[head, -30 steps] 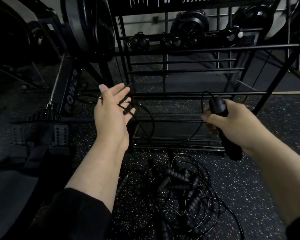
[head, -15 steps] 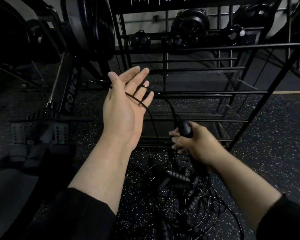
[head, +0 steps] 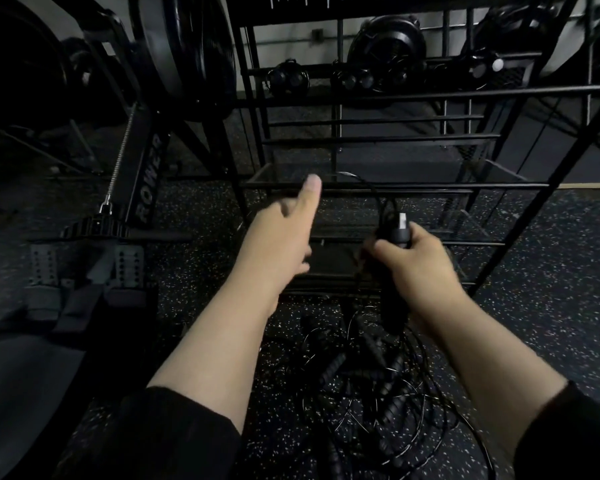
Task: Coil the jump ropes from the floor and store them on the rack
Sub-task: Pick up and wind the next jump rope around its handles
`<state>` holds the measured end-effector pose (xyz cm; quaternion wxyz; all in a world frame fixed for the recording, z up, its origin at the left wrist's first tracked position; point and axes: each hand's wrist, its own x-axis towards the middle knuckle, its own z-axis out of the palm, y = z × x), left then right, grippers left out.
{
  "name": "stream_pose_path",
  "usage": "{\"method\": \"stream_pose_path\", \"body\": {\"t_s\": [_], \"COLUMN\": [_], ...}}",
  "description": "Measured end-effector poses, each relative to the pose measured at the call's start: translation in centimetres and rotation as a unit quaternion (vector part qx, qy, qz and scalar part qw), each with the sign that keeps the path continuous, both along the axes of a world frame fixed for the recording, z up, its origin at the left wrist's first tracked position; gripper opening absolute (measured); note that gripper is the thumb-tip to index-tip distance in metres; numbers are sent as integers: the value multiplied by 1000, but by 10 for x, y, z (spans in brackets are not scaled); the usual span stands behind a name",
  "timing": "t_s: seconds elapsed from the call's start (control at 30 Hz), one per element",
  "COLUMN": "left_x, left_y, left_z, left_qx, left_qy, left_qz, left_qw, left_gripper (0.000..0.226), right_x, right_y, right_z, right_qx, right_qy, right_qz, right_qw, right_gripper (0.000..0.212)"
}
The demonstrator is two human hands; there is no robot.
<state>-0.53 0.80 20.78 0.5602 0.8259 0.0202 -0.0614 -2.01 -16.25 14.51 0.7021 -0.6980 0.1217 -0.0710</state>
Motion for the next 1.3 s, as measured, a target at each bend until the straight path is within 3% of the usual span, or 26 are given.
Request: {"method": "stream_pose_path", "body": {"t_s": [0.07,0.23,0.37,0.5,0.57,0.63,0.7,0.8,0.9,1.0,1.17,1.3], "left_x": [1,0,-4,0,4,8,10,10,8,5,6,9], "left_y": [1,-8,-20,-22,-20,-17,-14,-11,-11,-10,-2,-2], "left_z": [-8,-25,-45,-56,-52,-45,-38,-26,-14,-5,1,-6], "left_qx": [90,94,140,153,130,86,-12,-153,-290,-368,-413,-294], "left_qy": [-31,18,44,28,-15,-69,-117,-165,-141,-127,-126,-82], "left_qz": [-1,-152,-260,-236,-195,-132,-81,-22,-16,-30,-30,-34], "left_qw": [995,984,955,959,972,985,990,974,946,921,902,952], "left_gripper": [59,13,18,21,22,25,30,33,33,32,33,27], "right_x": [-1,-7,-11,-14,-14,-12,-10,-8,-10,-9,-5,-3], "right_y": [-5,-4,1,0,-5,-14,-23,-22,-6,8,13,10], "right_z": [10,28,40,51,55,52,43,25,11,-2,-14,-6], "right_qx": [38,89,108,128,117,41,-56,-137,-129,-124,-149,-100], "right_qy": [-7,-16,-25,-30,-38,-41,-30,0,14,5,-3,-15], "right_qz": [6,51,88,106,107,99,97,138,213,236,172,106], "right_qw": [999,995,990,986,987,993,993,981,968,964,974,989], "right_gripper": [12,13,14,16,17,17,19,20,21,20,15,14]}}
